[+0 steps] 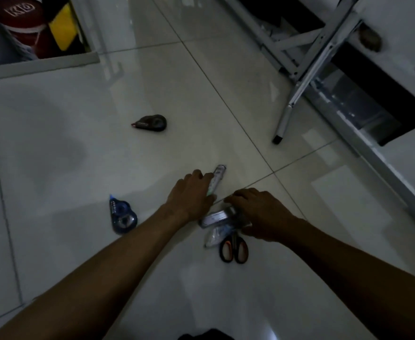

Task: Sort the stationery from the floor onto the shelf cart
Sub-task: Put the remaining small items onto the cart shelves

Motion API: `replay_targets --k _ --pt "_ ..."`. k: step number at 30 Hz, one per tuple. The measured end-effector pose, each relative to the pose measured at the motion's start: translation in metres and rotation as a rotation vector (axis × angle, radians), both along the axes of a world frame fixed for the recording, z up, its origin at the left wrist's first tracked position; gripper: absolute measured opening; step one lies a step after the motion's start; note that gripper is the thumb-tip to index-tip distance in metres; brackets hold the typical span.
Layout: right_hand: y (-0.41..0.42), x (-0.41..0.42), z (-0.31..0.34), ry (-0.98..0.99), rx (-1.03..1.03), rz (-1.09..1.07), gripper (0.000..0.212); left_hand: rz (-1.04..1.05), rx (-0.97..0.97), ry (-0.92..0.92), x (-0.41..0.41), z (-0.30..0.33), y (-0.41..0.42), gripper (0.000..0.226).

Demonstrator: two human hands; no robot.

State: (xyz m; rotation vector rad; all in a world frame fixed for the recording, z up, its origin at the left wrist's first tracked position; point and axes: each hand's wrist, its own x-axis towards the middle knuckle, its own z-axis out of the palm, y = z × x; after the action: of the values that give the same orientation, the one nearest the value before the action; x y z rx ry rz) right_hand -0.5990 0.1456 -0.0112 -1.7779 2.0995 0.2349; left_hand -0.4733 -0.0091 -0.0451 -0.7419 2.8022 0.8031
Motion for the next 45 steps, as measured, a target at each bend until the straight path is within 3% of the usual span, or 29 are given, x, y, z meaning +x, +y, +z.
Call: replay_targets --k 8,18,23,28,36,45 --pt "0.002 -0.002 -0.013 0.105 -0.024 0.105 0.057 0.084 0.089 0.001 -0.018 -0.006 0.002 0.052" --pt "-0.004 -0.003 -0.027 0.085 0.004 0.057 0.065 0.176 0.063 0.026 -0.012 -0.006 -0.02 0.052" --pt "-0.015 0.005 -0.027 -0.009 -0.017 -0.004 0.035 0.206 0.04 0.05 0.001 0.0 -0.03 0.049" --pt "-0.024 0.013 -0.023 -0.047 -0.024 -0.044 0.029 0.268 0.019 0.06 0.02 0.011 -0.043 0.045" --pt "-0.085 0.022 0.004 -0.403 -0.15 -0.4 0.018 0.354 -0.068 0.16 0.059 0.062 -0.079 0.026" --pt "-0.2 0.061 0.059 -0.608 -0.362 -0.529 0.023 0.478 -0.248 0.246 0.106 0.145 -0.166 0.025"
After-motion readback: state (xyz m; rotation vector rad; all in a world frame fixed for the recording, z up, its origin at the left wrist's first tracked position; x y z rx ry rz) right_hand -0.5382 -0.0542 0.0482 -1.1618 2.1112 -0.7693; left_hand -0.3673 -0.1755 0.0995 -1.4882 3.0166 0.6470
